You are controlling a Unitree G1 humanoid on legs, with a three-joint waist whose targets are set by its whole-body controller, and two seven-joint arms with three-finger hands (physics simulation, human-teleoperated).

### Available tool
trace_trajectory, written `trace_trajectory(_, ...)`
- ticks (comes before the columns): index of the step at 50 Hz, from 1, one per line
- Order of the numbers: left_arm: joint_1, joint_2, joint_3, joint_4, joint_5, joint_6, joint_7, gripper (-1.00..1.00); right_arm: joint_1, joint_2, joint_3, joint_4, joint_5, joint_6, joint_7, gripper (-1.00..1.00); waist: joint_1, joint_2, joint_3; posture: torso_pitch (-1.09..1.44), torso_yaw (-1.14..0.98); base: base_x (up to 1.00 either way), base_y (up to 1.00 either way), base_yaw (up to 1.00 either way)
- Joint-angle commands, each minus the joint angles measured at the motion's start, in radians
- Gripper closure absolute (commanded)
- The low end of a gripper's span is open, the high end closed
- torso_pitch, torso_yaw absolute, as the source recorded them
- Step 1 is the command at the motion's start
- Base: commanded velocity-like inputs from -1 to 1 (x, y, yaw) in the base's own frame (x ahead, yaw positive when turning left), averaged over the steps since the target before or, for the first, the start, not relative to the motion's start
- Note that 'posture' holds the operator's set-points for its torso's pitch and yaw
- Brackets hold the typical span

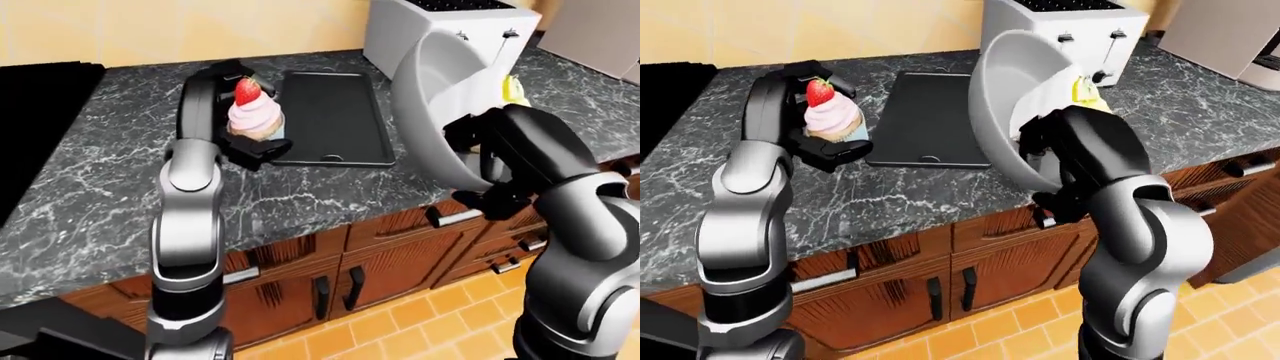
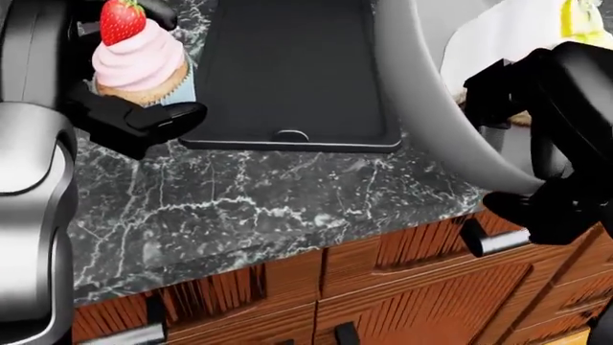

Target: Pick up the bowl with cake and place it on the tray. Pick up the cupcake and place it on the tray.

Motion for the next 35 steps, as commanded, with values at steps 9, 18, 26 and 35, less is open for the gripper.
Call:
trace_trajectory(9,-0.045,0.005,-0.009,-0.053,0.002,-0.028,-0.011,1.0,-0.09,0.0,0.002,-0.005,-0.028,0.018,-0.052,1.0,-0.001,0.029,-0.037,0.0,0.0,0.0,0.0,0.0)
trace_trajectory(18,-0.082,0.013,-0.007,-0.021,0.013,-0.026,-0.021,1.0,-0.094,0.006,0.009,0.005,-0.009,0.026,-0.049,1.0,0.006,0.039,-0.029,0.0,0.0,0.05,0.0,0.0)
trace_trajectory(26,-0.079,0.018,-0.001,-0.042,0.013,-0.013,-0.024,1.0,-0.101,0.026,0.027,0.017,-0.001,0.025,-0.059,1.0,0.005,0.03,-0.015,0.0,0.0,0.22,0.0,0.0)
trace_trajectory(35,-0.076,0.013,-0.005,-0.036,0.01,-0.021,-0.017,1.0,-0.1,0.023,0.027,0.03,0.008,0.005,-0.075,1.0,0.003,0.035,0.003,0.0,0.0,0.2,0.0,0.0)
